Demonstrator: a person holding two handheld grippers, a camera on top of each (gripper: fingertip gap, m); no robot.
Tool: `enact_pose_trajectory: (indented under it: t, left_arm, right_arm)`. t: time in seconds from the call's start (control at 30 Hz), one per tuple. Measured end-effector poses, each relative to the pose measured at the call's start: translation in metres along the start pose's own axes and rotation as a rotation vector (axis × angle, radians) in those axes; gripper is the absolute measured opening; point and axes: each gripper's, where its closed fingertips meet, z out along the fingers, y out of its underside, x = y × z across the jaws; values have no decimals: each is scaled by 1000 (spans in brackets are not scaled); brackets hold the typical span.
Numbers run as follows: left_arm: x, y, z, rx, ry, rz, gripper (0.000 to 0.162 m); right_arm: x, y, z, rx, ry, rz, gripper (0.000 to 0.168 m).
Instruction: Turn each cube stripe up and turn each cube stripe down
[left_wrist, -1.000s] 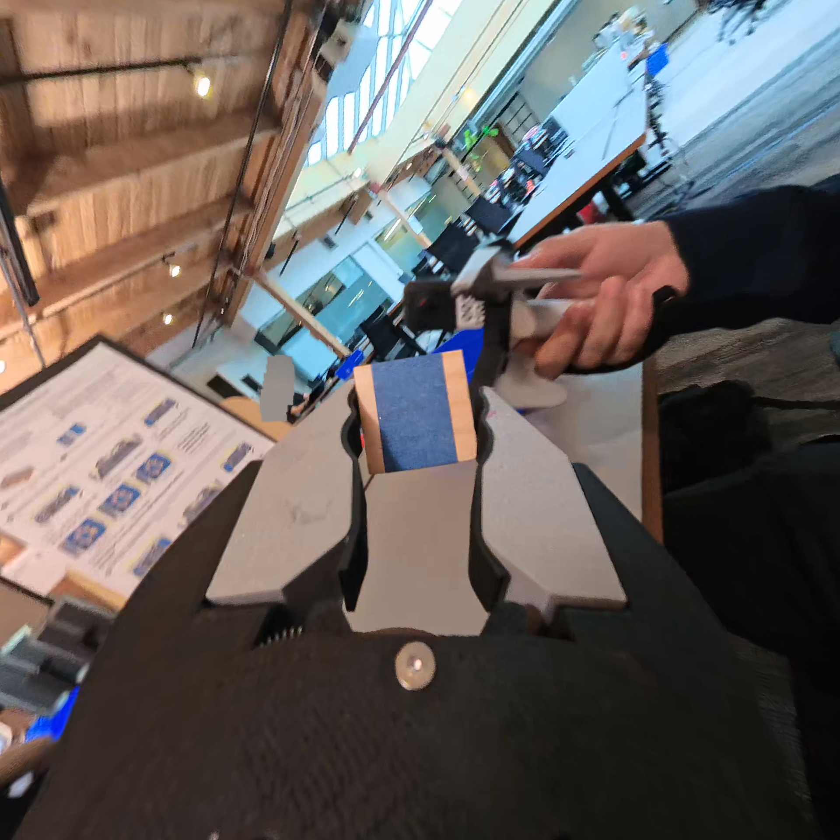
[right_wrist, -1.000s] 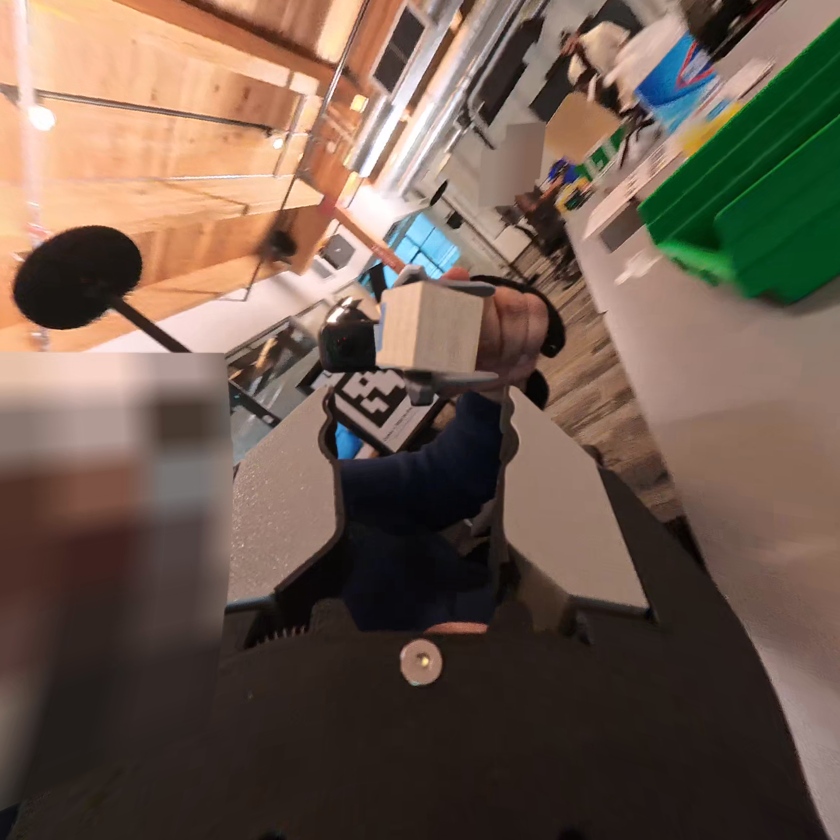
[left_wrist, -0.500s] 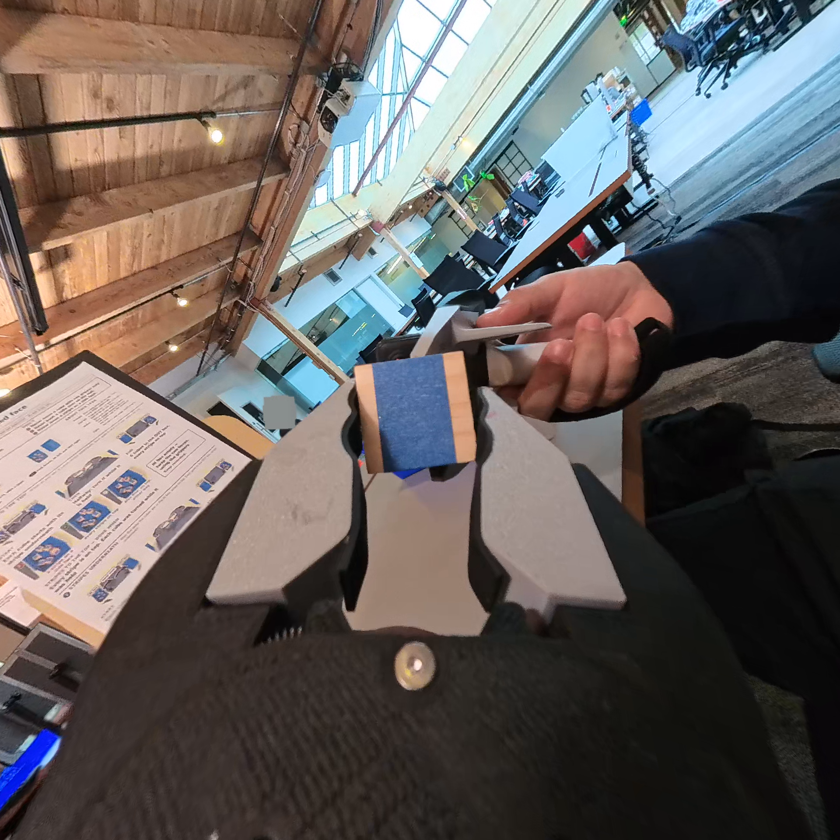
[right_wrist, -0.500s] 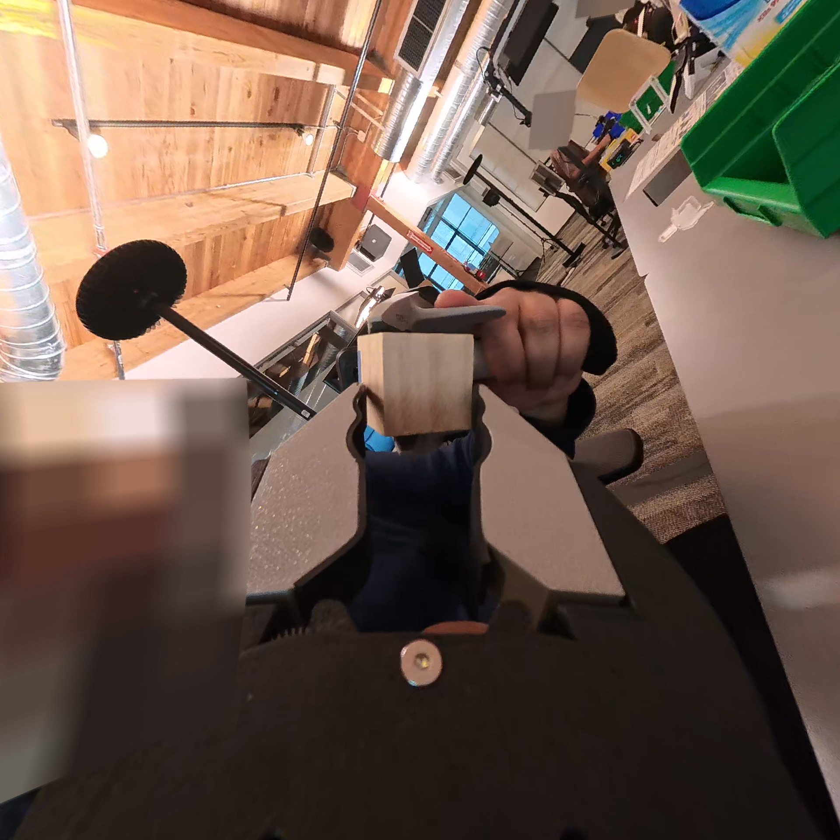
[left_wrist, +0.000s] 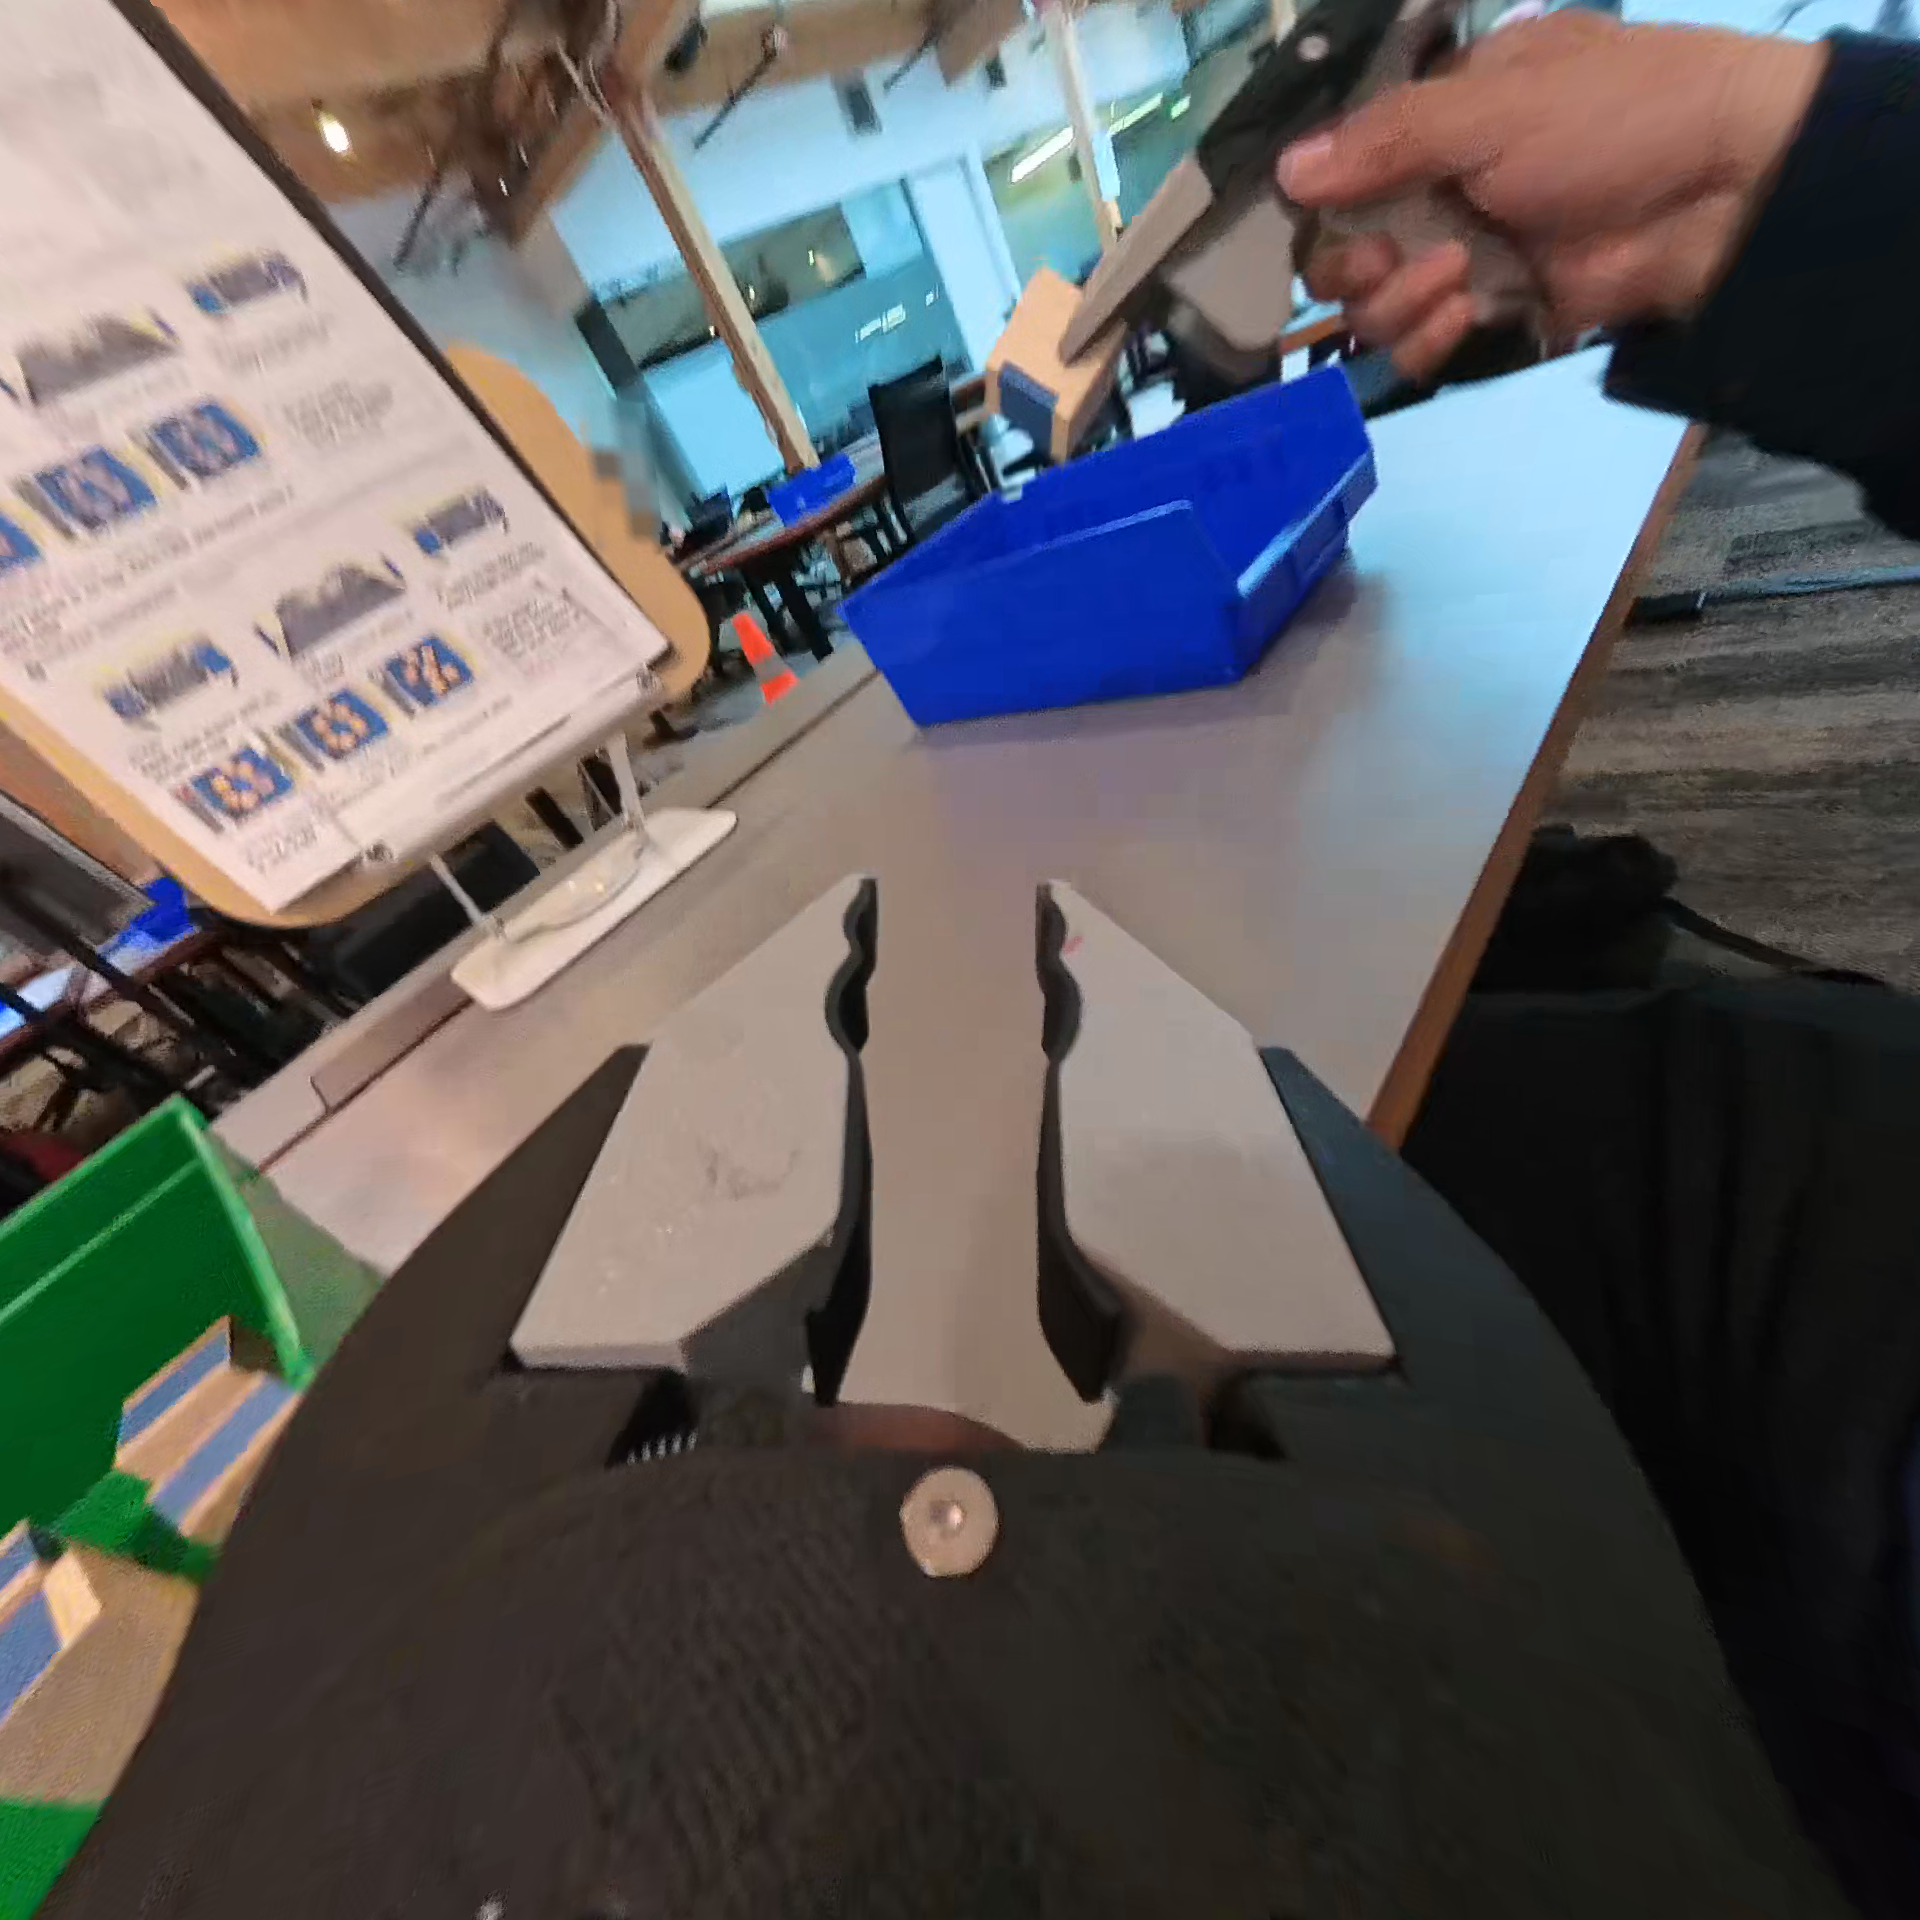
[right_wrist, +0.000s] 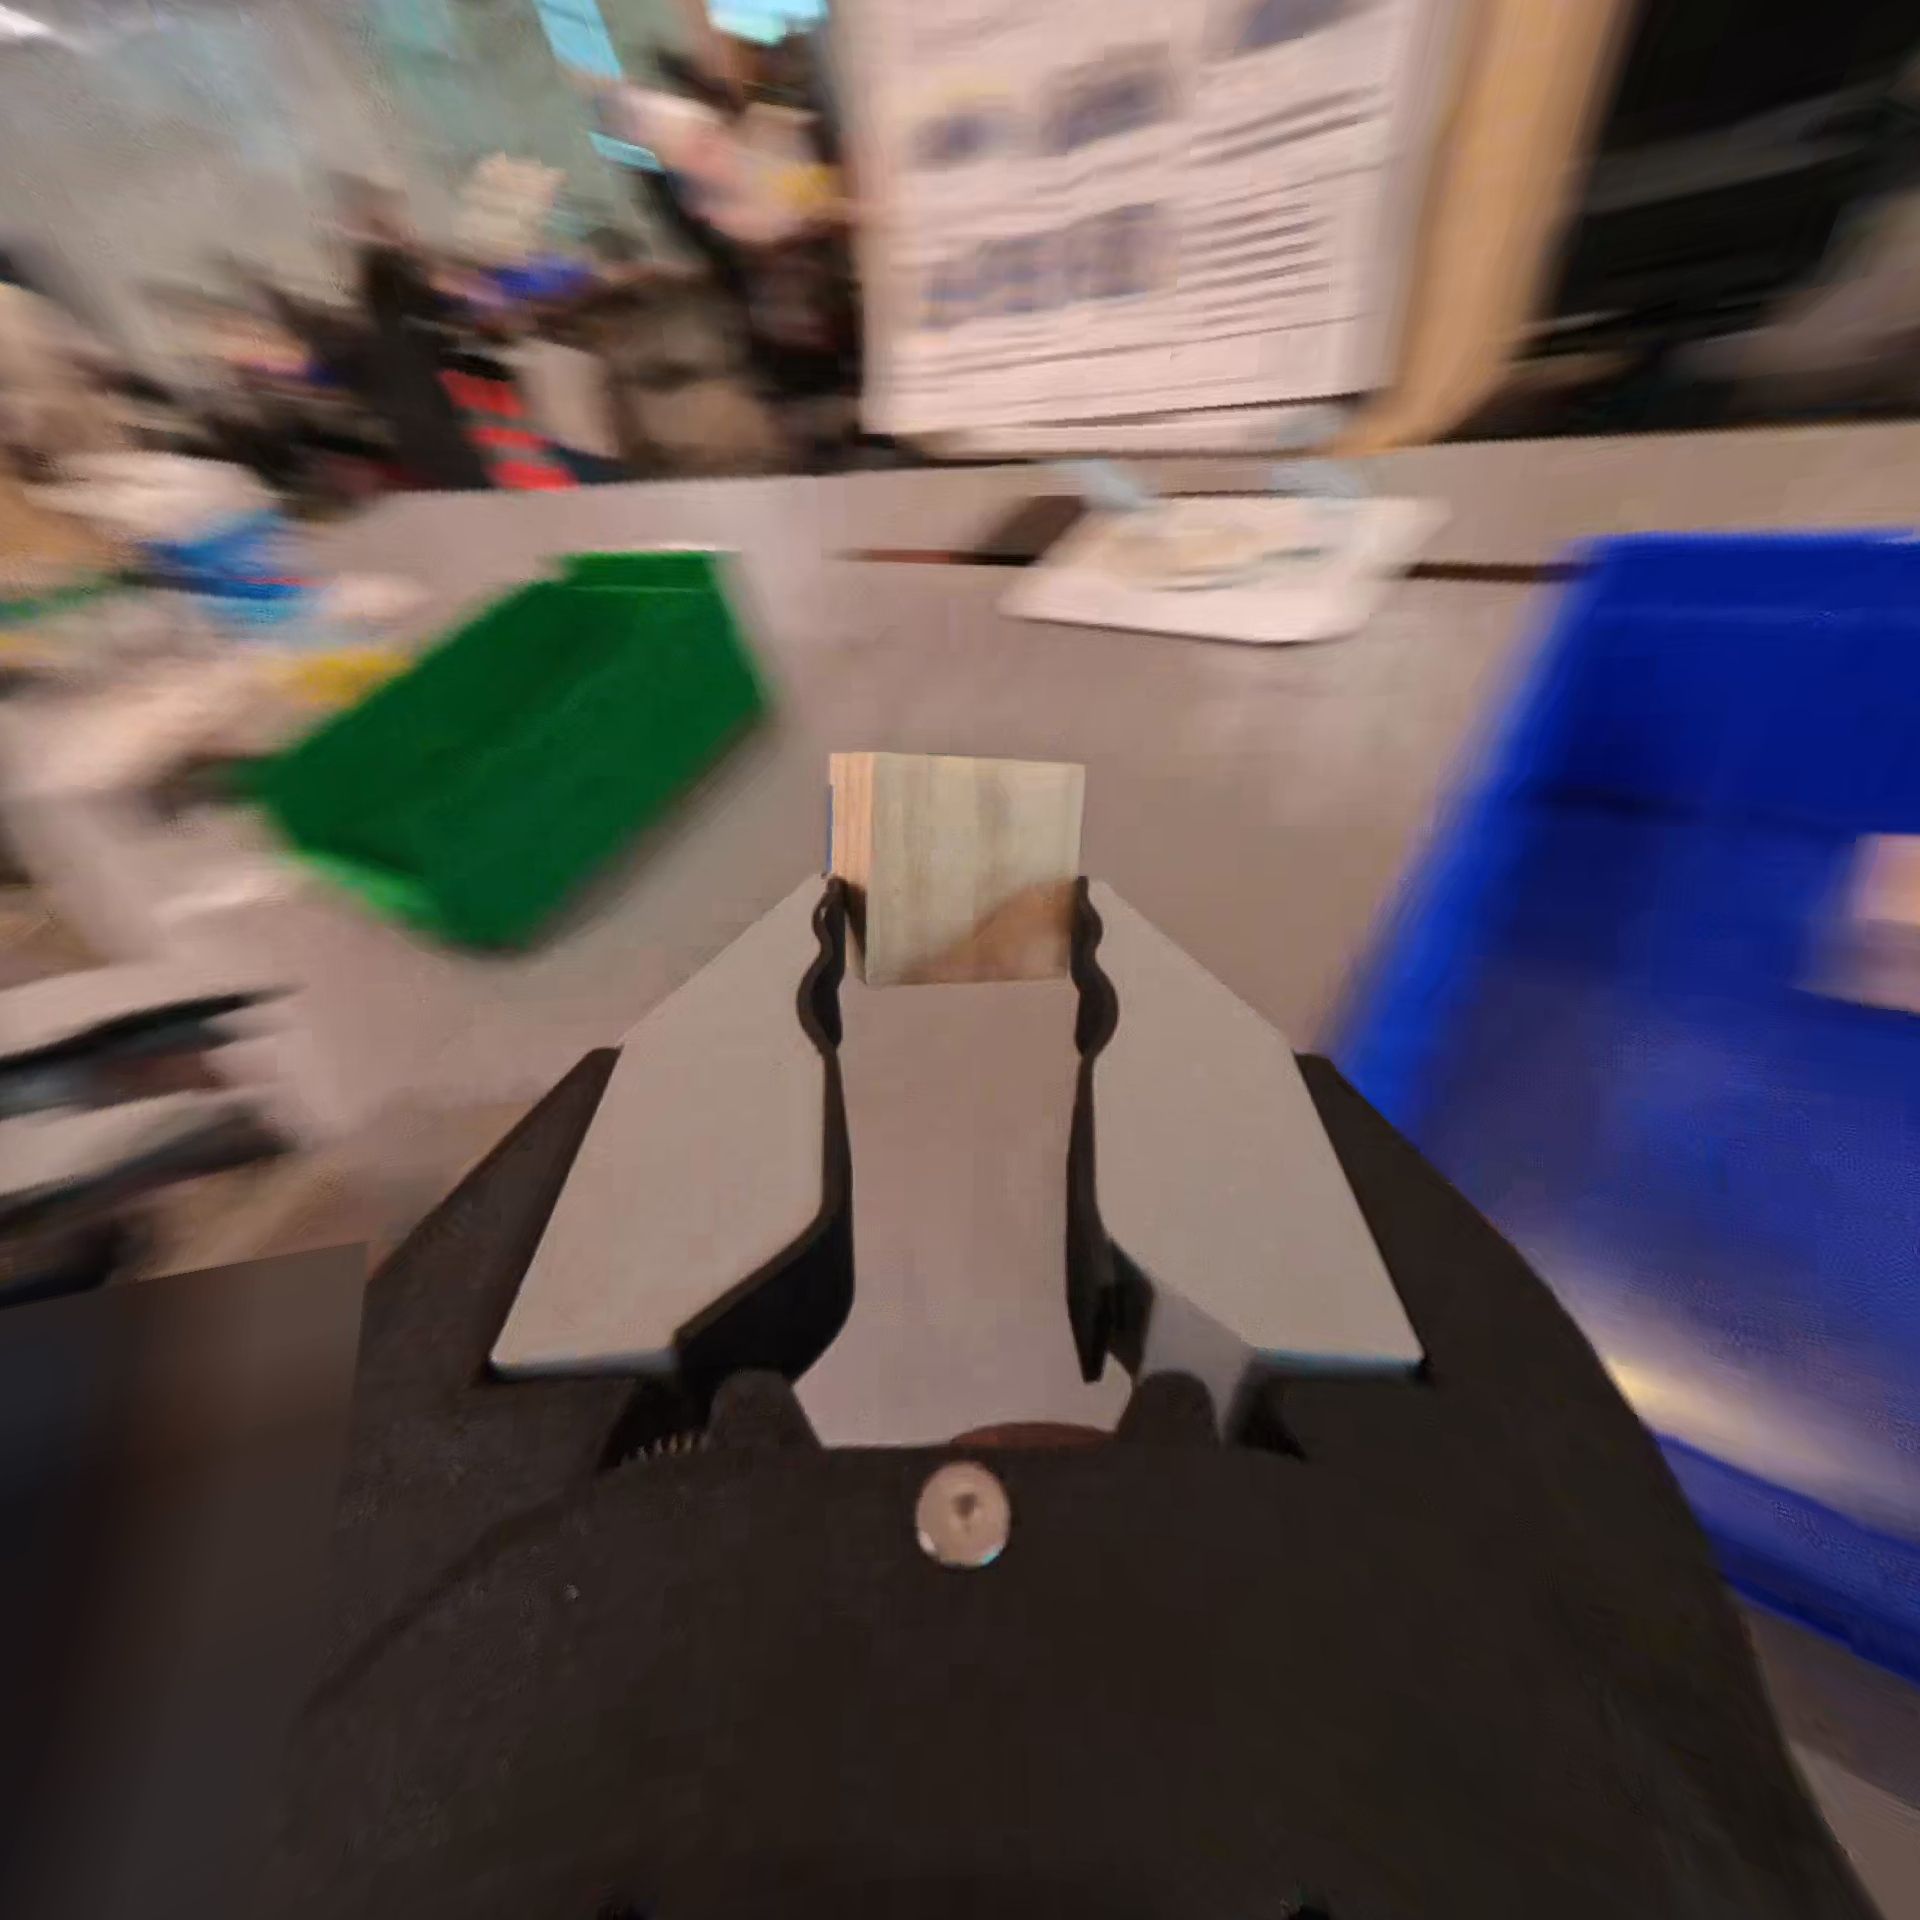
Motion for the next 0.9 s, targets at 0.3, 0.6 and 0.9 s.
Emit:
enact_pose_trajectory:
  t: [0.3,0.6,0.9]
  left_arm:
    - [-33,22,-8,-126,-134,13,27]
    - [-43,34,-14,-170,-155,-42,26]
    - [-56,40,-19,-223,-196,-125,25]
  right_arm:
    - [223,8,70,-414,582,-59,42]
    - [247,49,103,-569,640,-115,45]
    - [83,-48,7,-30,277,-56,50]
